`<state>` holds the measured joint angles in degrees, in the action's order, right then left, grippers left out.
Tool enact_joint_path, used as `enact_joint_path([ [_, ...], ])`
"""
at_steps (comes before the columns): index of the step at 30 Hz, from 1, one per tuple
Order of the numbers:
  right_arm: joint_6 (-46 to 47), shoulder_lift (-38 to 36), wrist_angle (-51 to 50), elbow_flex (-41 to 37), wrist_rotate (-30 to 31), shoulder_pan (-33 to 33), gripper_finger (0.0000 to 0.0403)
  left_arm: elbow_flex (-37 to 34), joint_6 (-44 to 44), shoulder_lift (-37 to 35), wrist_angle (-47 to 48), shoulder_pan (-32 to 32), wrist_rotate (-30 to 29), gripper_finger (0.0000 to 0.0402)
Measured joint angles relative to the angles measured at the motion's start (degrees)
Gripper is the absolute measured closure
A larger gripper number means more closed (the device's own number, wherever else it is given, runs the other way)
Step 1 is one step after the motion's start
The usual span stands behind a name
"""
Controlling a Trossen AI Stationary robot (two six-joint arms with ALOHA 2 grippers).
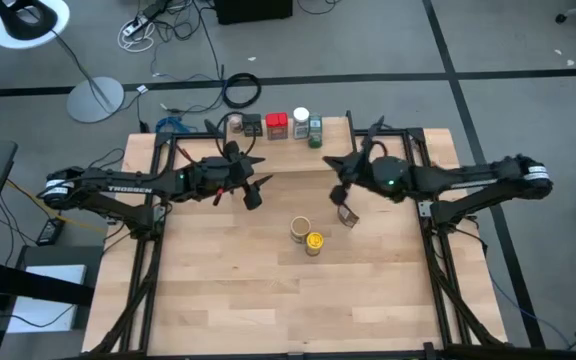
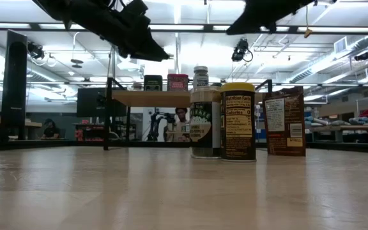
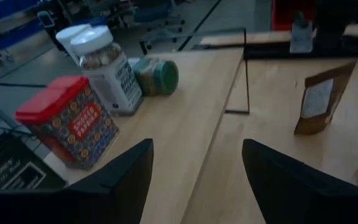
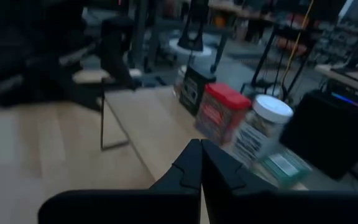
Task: Shelf spices
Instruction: Put the green seasoning bottle on the shelf
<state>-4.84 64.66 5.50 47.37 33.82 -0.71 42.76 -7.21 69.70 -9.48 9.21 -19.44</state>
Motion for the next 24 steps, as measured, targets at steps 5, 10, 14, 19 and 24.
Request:
enact_joint_path([
  [5,-3.2,7.8,12.1,-0.6,1.7,-1.0,0.0388,0.0,-0.1,-0.5,1.2,0.0,-1.5,0.0158],
  [10,-4.9,15.8,13.1,1.9,10.3,-1.6,0.0334,0.0,-0.2,-1.3,1.2,0.0,-2.2,0.0158],
  [14,-2.9,20.9,13.2,3.7,15.1,-2.1,0.0258,-0.1,-0.2,-1.7,1.8,0.0,-2.2,0.0158],
  [19,3.6,24.5,14.9,4.8,23.8,-1.5,0.0146,-0.1,-0.2,-1.8,2.5,0.0,-2.2,0.0158],
  [24,9.3,26.3,16.5,4.8,27.7,-1.2,0.0058,-0.1,-0.2,-1.9,3.7,0.0,-2.2,0.0158],
])
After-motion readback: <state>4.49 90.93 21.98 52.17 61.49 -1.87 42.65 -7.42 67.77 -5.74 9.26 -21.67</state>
